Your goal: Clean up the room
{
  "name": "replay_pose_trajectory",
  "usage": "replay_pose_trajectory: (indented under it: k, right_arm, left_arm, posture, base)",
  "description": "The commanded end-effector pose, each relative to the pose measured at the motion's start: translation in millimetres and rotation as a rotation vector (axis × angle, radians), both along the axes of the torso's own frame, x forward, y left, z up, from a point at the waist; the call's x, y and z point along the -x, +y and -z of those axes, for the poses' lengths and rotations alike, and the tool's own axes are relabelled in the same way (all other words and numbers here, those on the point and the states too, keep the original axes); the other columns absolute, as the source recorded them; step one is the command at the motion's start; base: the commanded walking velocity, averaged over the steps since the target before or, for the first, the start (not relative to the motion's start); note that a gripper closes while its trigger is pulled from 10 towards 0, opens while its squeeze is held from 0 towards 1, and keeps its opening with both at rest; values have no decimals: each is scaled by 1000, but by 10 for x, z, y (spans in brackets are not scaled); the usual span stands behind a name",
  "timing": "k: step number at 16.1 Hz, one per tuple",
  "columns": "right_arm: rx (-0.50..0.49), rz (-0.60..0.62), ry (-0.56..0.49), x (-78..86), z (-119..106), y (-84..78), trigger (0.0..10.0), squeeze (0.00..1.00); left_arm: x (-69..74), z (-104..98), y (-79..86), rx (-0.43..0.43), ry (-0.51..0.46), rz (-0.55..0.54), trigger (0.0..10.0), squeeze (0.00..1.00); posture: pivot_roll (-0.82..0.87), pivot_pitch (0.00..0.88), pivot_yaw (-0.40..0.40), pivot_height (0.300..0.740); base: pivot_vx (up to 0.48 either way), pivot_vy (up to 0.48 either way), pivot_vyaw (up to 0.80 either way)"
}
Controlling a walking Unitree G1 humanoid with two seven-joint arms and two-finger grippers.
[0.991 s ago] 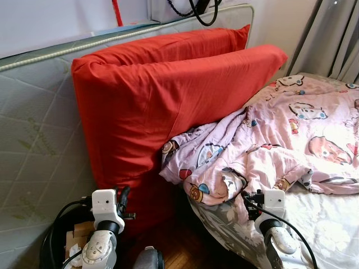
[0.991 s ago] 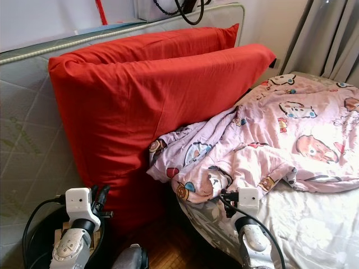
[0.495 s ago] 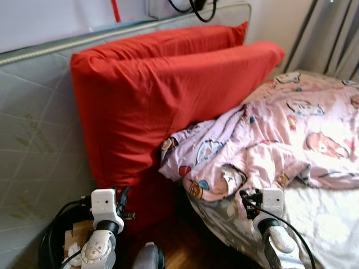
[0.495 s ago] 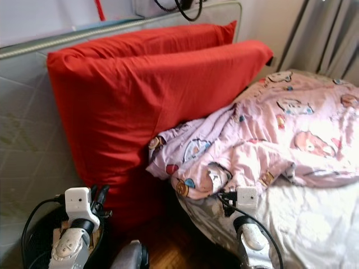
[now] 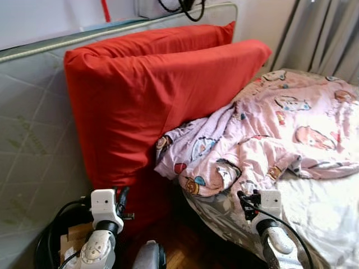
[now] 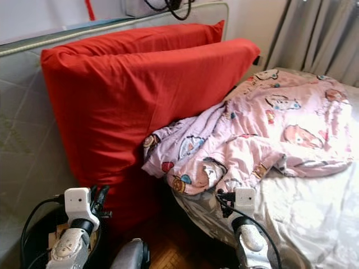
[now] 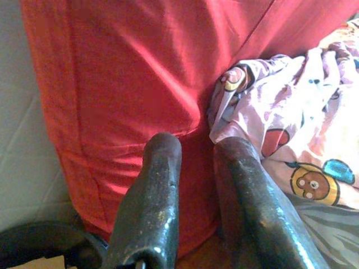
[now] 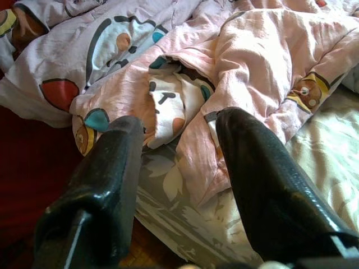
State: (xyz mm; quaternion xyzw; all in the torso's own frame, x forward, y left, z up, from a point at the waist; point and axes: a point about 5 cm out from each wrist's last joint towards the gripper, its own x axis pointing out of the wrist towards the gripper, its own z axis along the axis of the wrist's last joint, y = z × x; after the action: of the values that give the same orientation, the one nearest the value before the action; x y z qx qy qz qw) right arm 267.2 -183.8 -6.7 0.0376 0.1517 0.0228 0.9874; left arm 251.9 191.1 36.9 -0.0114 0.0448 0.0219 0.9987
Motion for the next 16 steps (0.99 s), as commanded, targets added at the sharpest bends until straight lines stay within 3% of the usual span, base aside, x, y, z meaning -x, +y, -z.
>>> replay_pose_trajectory:
  k: [1, 13, 16]
  right_arm:
    - [0, -11, -17, -14, -22, 15, 10000, 0]
    - [-20, -56, -18, -10, -13, 91, 10000, 0]
    - [-28, -53, -17, -11, -10, 107, 10000, 0]
  left_arm:
    - [-30, -26, 13, 4, -2, 0, 10000, 0]
    - [-33, -34, 3, 2, -5, 11, 10000, 0]
    - [-39, -42, 1, -2, -8, 16, 10000, 0]
  posture:
    - [54, 0, 19, 623]
    - [55, 0, 22, 623]
    - [57, 0, 25, 623]
  base:
    - [244, 0, 0]
    - [282, 0, 0]
    - [310, 0, 656]
